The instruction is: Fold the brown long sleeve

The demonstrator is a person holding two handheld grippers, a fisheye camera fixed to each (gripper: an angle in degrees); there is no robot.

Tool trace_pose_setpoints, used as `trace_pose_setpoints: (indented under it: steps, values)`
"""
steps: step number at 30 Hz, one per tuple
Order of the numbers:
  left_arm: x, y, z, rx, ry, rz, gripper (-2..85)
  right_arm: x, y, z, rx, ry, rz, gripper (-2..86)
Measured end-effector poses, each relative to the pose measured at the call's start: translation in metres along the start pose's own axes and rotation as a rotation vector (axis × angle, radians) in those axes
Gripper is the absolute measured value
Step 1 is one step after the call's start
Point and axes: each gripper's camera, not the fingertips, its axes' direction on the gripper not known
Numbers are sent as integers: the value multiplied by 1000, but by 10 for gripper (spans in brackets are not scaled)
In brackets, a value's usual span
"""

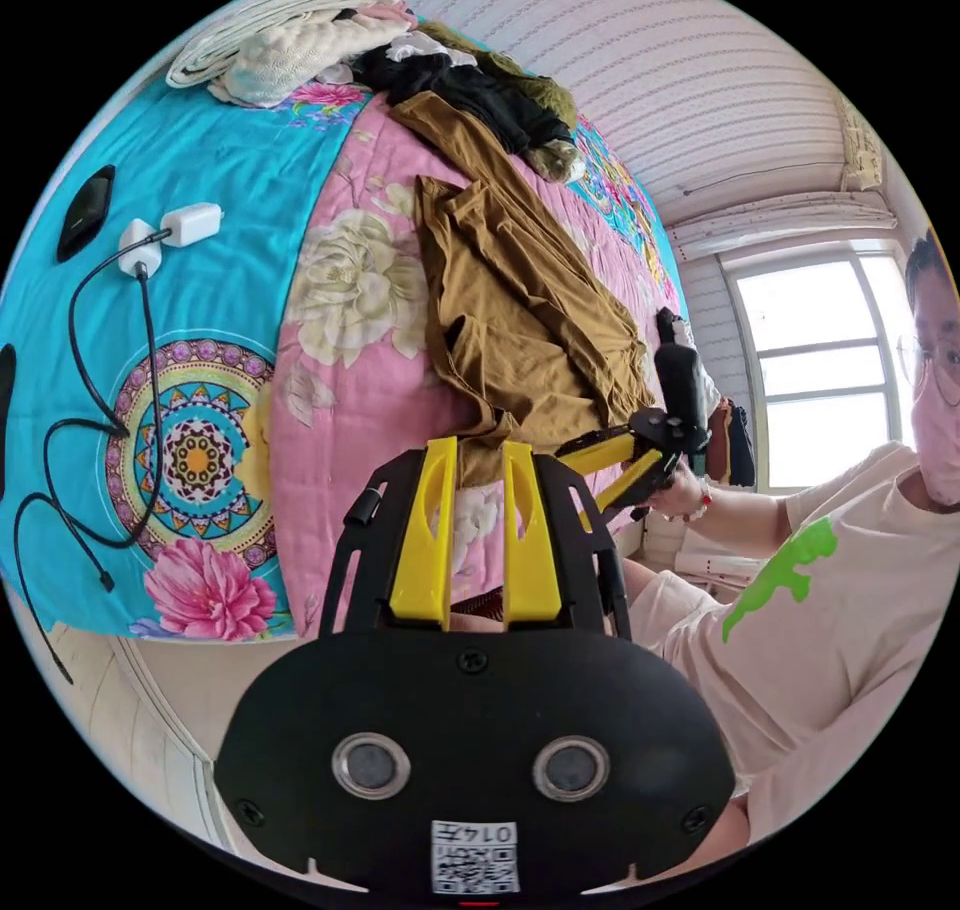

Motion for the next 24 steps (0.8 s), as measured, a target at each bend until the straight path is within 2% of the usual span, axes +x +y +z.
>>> trace_pose_setpoints:
  steps: [3,6,9,11,14,17,20,24]
  values:
    - [0,-32,0,3,-19,16,79,-39,0,34,-70,303,-139,68]
    - [9,-74,11,-29,-72,58,81,-64,-5,80,-179,430,-218,20]
    - [15,-109,20,-69,-82,80,82,-85,-7,109,-160,605,-229,5]
    - [21,-126,19,-65,-93,88,81,-98,-9,120,-131,654,-242,4]
    - [29,-136,11,-56,-94,98,80,-117,-12,135,-77,672,-256,11]
    - [34,-140,2,-51,-121,101,78,-126,-17,161,-122,686,-263,13]
    - [34,-141,-6,-56,-113,89,76,-137,-21,177,-132,662,-247,1]
    - [34,-142,-17,-46,-91,77,73,-177,-7,184,-90,579,-348,-4]
